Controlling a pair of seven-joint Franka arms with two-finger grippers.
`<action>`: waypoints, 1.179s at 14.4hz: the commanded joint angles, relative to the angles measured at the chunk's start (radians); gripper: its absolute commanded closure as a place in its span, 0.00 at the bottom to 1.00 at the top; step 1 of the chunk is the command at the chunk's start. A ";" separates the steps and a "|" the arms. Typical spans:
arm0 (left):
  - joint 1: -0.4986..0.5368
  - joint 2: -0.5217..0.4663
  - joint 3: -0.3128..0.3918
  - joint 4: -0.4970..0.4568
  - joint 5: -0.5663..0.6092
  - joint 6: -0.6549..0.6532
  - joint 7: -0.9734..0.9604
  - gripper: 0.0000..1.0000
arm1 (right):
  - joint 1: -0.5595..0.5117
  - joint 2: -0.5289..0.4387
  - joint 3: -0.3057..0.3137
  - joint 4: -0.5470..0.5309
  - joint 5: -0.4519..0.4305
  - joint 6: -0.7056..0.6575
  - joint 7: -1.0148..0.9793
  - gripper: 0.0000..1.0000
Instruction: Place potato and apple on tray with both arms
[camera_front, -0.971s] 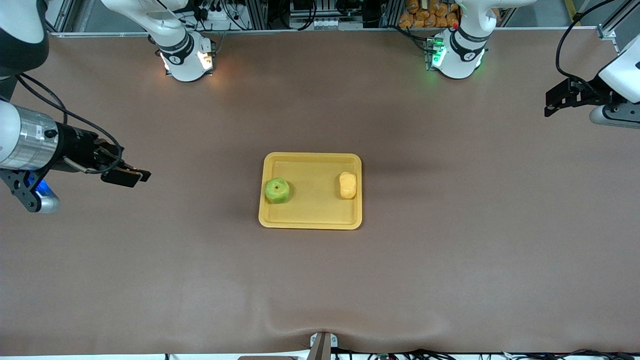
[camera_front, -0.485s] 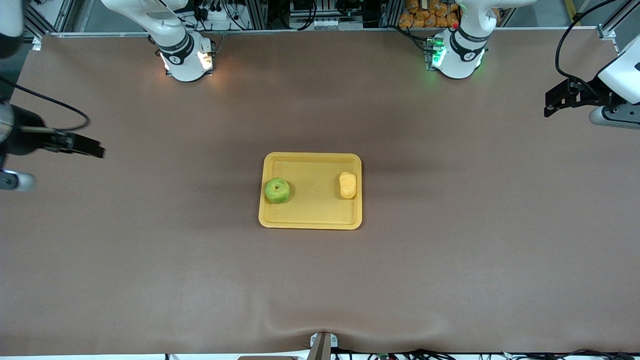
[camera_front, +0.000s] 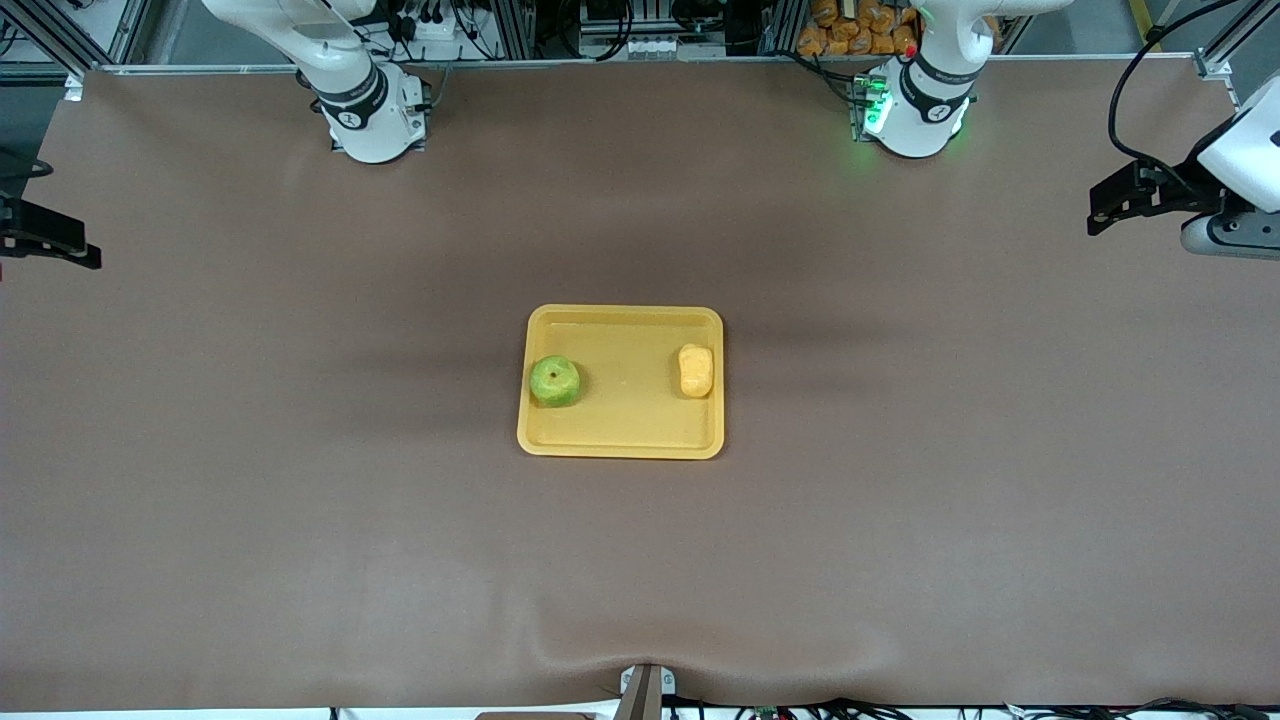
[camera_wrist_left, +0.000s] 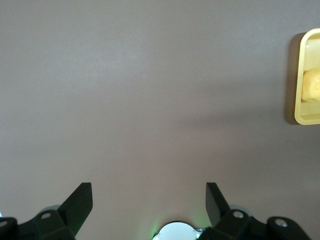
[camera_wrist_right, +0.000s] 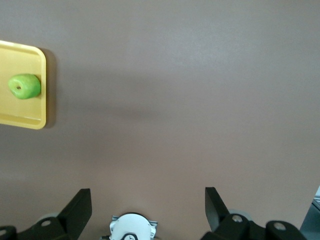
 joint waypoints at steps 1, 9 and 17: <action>0.005 -0.007 -0.003 0.001 -0.005 -0.012 -0.011 0.00 | 0.017 -0.082 -0.059 -0.127 -0.018 0.047 -0.107 0.00; 0.005 -0.004 -0.002 0.001 0.004 -0.007 0.003 0.00 | 0.029 -0.393 -0.089 -0.595 -0.018 0.335 -0.183 0.00; 0.009 -0.001 0.001 -0.001 0.003 -0.004 0.003 0.00 | 0.020 -0.390 -0.033 -0.591 -0.068 0.329 -0.192 0.00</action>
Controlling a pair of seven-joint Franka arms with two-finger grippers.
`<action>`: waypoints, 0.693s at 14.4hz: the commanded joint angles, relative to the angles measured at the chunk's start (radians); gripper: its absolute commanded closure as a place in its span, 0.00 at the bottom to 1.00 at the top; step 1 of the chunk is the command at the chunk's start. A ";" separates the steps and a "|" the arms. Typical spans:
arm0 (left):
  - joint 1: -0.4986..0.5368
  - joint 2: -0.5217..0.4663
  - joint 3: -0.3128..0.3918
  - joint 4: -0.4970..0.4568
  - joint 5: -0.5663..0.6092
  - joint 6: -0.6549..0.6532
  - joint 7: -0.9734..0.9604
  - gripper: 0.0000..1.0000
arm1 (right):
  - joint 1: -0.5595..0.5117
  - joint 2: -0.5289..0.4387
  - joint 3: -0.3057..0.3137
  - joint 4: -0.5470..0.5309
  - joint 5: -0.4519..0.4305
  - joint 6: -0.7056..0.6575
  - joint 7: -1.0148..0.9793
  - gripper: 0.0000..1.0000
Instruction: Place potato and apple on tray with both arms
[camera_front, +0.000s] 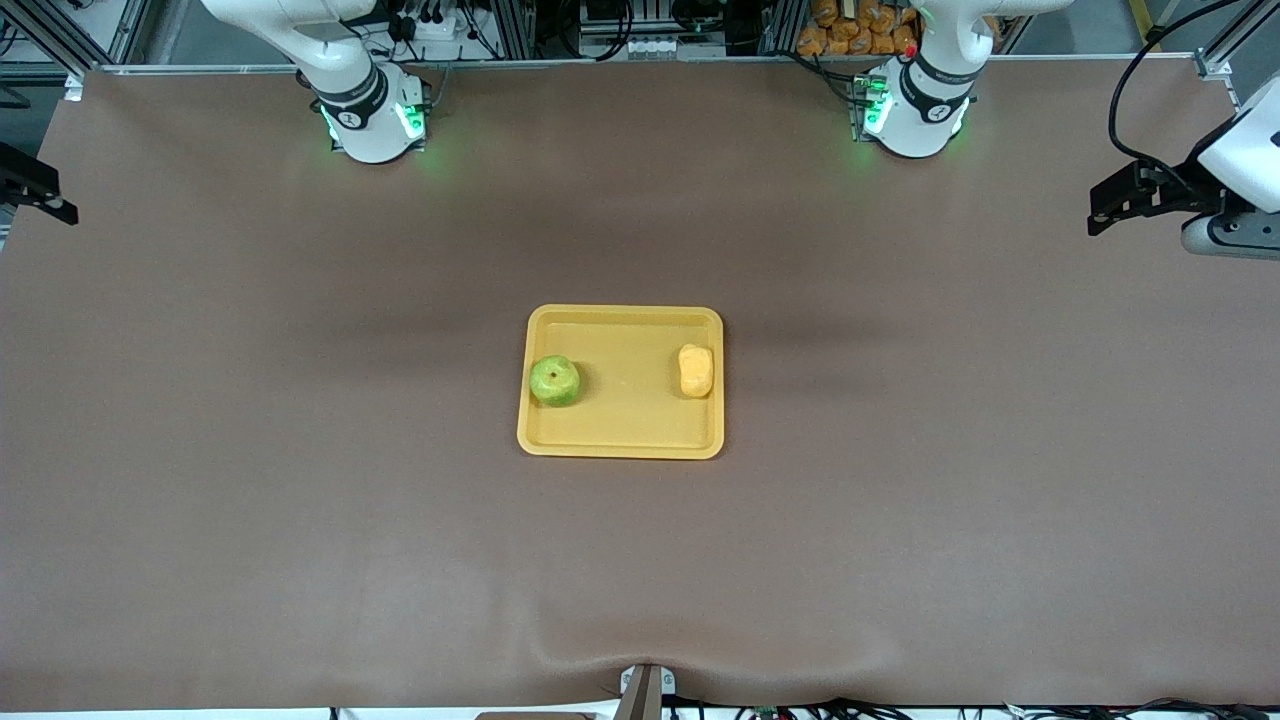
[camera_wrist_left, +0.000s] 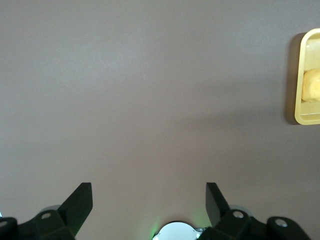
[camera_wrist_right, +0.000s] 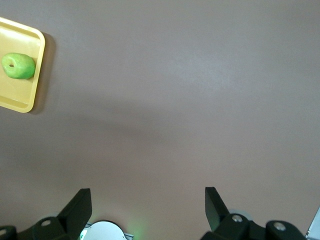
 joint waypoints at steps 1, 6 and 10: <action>0.019 -0.001 -0.001 0.000 0.003 -0.004 0.003 0.00 | 0.000 -0.027 0.033 -0.028 -0.048 0.013 -0.003 0.00; 0.020 -0.001 -0.001 -0.001 0.003 -0.004 0.003 0.00 | -0.001 -0.026 0.050 -0.019 -0.042 -0.018 0.166 0.00; 0.020 -0.003 -0.001 0.000 0.003 -0.007 0.004 0.00 | -0.003 -0.027 0.064 -0.017 -0.034 -0.019 0.208 0.00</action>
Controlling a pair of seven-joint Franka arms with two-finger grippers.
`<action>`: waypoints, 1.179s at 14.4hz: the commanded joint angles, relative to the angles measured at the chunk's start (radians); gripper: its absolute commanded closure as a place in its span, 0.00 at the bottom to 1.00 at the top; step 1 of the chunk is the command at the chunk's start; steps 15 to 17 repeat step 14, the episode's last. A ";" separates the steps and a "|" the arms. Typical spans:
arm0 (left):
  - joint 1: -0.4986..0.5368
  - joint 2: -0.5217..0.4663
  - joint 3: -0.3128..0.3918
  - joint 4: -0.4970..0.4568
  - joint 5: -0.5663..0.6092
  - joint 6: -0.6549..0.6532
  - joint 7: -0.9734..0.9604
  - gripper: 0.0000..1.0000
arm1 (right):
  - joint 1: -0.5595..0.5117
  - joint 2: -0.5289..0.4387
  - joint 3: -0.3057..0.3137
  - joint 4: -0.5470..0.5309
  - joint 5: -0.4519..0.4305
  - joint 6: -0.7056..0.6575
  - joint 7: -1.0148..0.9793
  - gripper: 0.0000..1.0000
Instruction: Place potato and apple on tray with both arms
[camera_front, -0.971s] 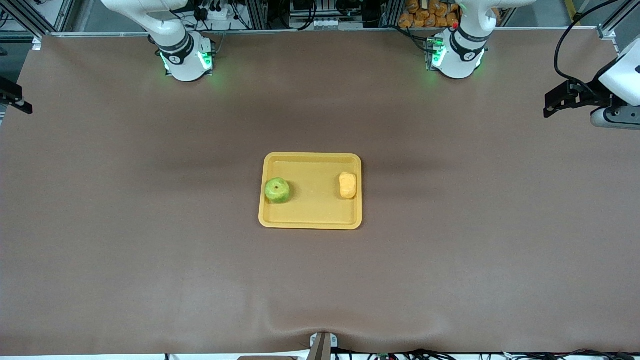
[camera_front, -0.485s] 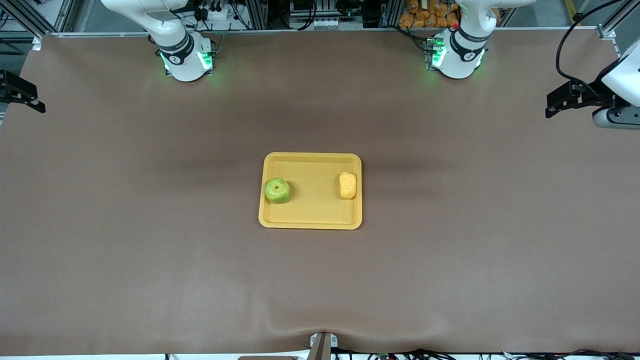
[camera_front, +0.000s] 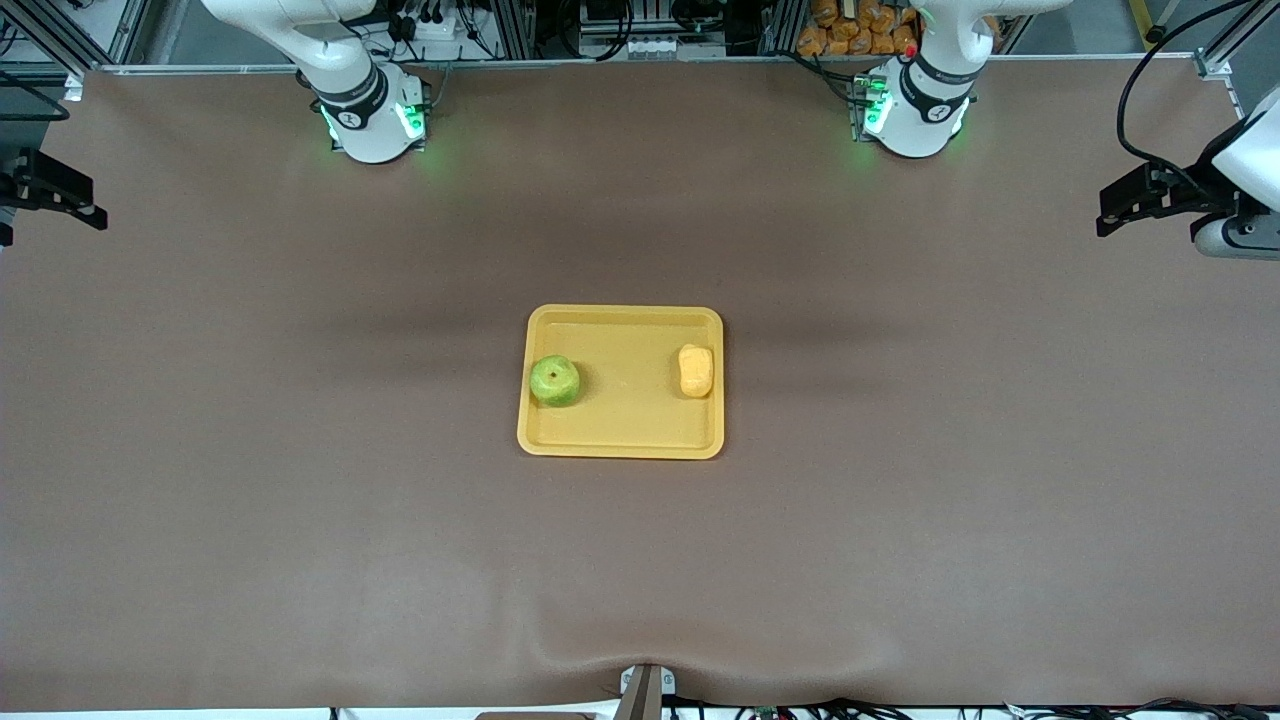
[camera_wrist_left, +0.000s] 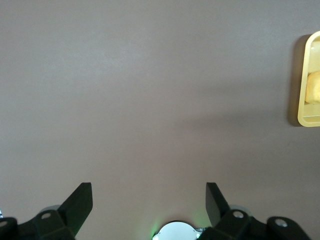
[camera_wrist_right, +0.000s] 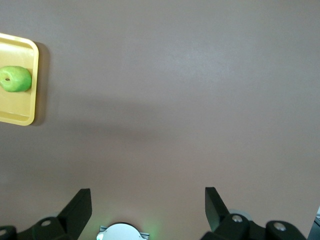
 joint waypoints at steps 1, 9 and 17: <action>0.004 -0.005 -0.005 0.002 0.003 -0.012 0.004 0.00 | -0.005 -0.027 0.003 -0.016 -0.010 -0.006 0.026 0.00; 0.000 -0.003 -0.010 0.005 0.003 -0.027 0.006 0.00 | 0.003 -0.025 -0.003 -0.016 -0.007 -0.009 0.027 0.00; -0.001 -0.005 -0.011 0.005 0.003 -0.032 0.004 0.00 | -0.002 -0.024 -0.003 -0.018 -0.006 -0.014 0.027 0.00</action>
